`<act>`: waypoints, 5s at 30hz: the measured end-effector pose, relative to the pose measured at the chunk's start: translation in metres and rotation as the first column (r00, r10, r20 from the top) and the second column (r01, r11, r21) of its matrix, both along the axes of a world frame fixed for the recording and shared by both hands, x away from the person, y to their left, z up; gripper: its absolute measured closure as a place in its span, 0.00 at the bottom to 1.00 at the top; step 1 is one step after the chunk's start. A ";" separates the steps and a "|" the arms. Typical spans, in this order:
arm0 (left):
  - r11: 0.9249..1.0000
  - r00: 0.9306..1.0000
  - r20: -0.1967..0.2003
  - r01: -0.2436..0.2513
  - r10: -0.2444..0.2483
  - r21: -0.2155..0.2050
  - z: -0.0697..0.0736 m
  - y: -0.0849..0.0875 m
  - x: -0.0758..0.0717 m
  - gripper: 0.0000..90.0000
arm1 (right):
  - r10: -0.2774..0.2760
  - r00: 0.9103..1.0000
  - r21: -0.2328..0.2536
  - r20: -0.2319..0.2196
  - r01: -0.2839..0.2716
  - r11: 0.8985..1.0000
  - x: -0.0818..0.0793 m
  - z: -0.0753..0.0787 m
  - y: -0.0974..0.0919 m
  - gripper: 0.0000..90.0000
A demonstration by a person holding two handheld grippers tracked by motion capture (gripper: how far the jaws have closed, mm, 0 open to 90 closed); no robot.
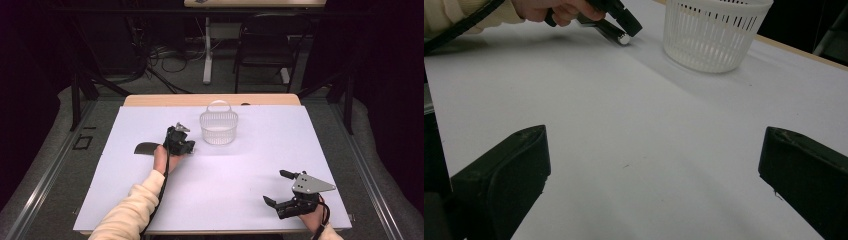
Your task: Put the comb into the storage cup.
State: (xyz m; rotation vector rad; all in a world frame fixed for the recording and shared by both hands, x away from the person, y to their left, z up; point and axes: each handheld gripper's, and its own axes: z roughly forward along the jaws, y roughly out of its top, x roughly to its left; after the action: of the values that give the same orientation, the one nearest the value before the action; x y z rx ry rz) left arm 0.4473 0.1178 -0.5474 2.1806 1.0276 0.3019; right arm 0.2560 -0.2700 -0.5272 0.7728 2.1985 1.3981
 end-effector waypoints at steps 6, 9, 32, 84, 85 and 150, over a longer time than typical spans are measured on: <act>1.000 1.000 -0.013 0.021 -0.021 0.006 0.002 0.002 -0.005 1.00 | -0.001 1.000 -0.003 0.000 0.001 1.000 0.000 -0.001 0.000 0.00; 1.000 1.000 -0.014 0.028 -0.028 0.008 0.003 0.003 -0.007 1.00 | -0.001 1.000 -0.008 0.000 0.001 1.000 0.000 -0.001 0.000 0.00; 0.994 0.996 -0.049 0.077 -0.073 0.077 0.004 0.006 -0.032 1.00 | -0.004 1.000 -0.005 -0.012 0.004 1.000 0.002 -0.002 -0.001 0.00; 0.993 0.997 -0.067 -0.039 0.046 0.108 0.007 0.065 -0.059 1.00 | -0.019 1.000 0.001 -0.010 0.019 1.000 0.001 -0.002 -0.002 0.00; 0.993 0.997 -0.064 -0.043 0.050 0.110 0.007 0.066 -0.059 1.00 | -0.019 1.000 0.002 -0.010 0.019 1.000 0.001 -0.002 -0.002 0.00; 0.978 0.990 -0.047 -0.126 0.136 0.169 0.003 0.093 -0.049 1.00 | -0.020 1.000 -0.011 -0.024 0.020 1.000 0.001 -0.003 -0.001 0.00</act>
State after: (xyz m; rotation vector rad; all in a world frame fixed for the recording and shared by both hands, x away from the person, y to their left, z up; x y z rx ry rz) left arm 0.3985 0.2103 -0.5443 2.2846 1.2204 0.3992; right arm 0.2570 -0.2714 -0.5299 0.8096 2.2094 1.3729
